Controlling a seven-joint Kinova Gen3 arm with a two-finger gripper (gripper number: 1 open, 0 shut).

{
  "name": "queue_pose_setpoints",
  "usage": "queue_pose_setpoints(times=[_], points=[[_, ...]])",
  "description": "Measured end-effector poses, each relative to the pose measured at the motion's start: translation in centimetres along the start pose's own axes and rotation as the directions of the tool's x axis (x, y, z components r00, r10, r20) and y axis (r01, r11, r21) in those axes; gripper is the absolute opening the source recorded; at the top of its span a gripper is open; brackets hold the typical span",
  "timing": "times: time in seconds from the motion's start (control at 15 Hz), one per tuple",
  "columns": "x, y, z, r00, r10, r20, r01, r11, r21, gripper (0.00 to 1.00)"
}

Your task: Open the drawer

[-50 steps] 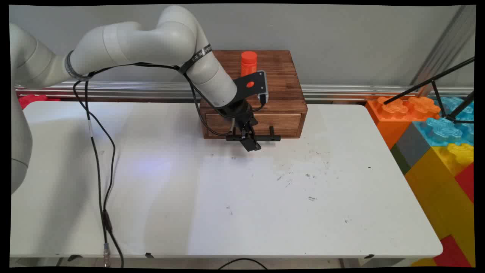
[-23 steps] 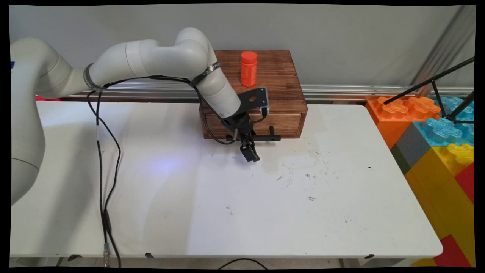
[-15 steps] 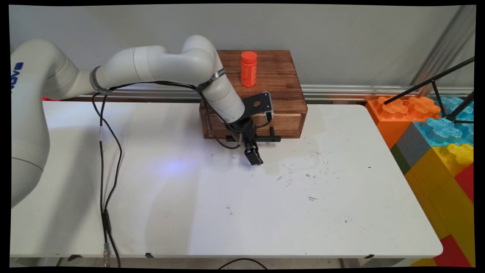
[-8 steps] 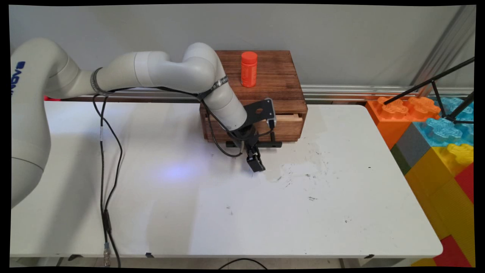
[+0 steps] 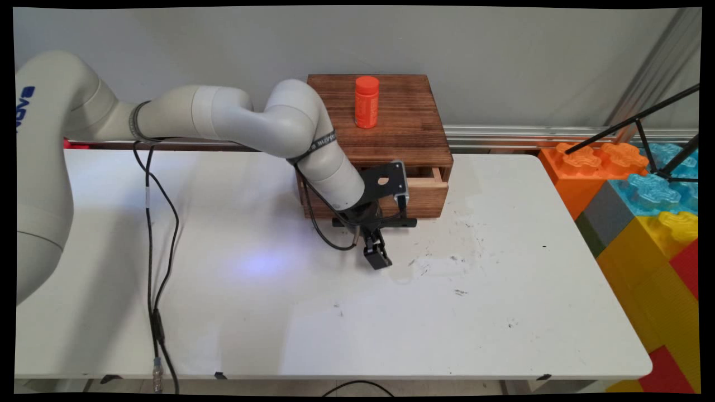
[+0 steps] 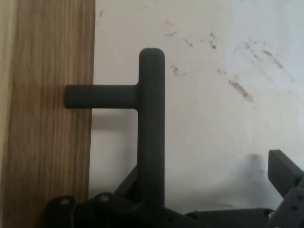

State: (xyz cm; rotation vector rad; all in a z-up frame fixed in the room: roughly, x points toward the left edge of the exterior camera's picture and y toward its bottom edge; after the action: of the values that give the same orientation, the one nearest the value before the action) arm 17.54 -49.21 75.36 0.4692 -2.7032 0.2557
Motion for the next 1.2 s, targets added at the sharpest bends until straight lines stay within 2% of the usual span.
queue_pose_setpoints(times=[0.73,1.2], points=[[-0.2,4.4,-2.0,1.0,0.026,0.005,-0.026,0.999,0.035,1.0],[-0.2,6.5,-2.8,1.0,0.022,0.015,-0.022,0.999,0.034,1.0]])
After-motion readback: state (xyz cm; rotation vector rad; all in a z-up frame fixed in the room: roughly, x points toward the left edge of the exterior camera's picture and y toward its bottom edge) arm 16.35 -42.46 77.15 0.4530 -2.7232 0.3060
